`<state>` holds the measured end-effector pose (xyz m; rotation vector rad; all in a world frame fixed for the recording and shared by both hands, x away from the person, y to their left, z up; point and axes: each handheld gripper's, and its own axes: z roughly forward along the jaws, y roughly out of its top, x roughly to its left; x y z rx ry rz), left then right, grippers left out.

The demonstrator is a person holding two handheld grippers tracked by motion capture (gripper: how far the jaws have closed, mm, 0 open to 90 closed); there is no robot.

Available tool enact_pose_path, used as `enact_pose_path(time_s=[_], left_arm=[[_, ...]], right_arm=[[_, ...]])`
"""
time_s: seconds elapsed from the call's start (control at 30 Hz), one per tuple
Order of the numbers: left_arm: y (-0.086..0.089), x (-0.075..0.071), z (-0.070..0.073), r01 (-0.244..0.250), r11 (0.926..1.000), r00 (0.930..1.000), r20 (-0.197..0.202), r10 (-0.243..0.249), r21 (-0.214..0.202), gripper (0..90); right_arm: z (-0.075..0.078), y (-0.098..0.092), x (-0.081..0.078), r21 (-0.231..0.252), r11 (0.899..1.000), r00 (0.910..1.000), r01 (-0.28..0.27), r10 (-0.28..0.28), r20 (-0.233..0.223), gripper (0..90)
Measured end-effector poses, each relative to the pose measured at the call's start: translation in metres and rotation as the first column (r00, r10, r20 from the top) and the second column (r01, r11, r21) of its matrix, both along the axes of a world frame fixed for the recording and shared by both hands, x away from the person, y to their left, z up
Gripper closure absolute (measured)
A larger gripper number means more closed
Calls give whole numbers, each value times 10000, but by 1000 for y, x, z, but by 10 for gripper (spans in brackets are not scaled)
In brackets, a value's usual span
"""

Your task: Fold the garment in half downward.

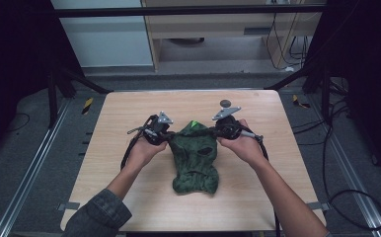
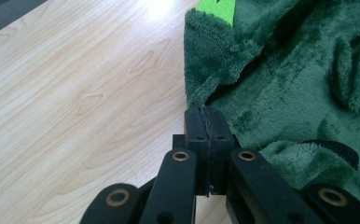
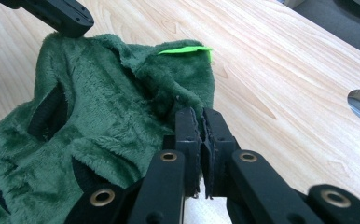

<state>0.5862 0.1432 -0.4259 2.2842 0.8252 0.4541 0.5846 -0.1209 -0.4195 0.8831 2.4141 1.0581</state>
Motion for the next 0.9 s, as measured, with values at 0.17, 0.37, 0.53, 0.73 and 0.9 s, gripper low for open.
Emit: enact_pose_path(time_s=[0.17,0.37,0.53,0.73,0.9], left_arm=[[0,8,0,-61,10000,10000,13,61,-1,900],[-1,13,1,-103,9999,9999,44,103,-15,900],[-2,10,5,-42,10000,9998,186,41,82,900],[-7,-1,15,20,9999,9987,503,-28,154,900],[-12,-13,21,118,9996,9969,769,-136,243,900]], right_arm=[[1,0,9,75,10000,10000,60,-60,25,864],[1,1,16,110,9999,9999,131,-132,37,864],[5,1,11,11,10000,9997,65,-65,218,864],[12,-2,-2,46,10000,9986,53,-55,525,864],[16,-4,-18,179,9998,9969,11,-25,781,864]])
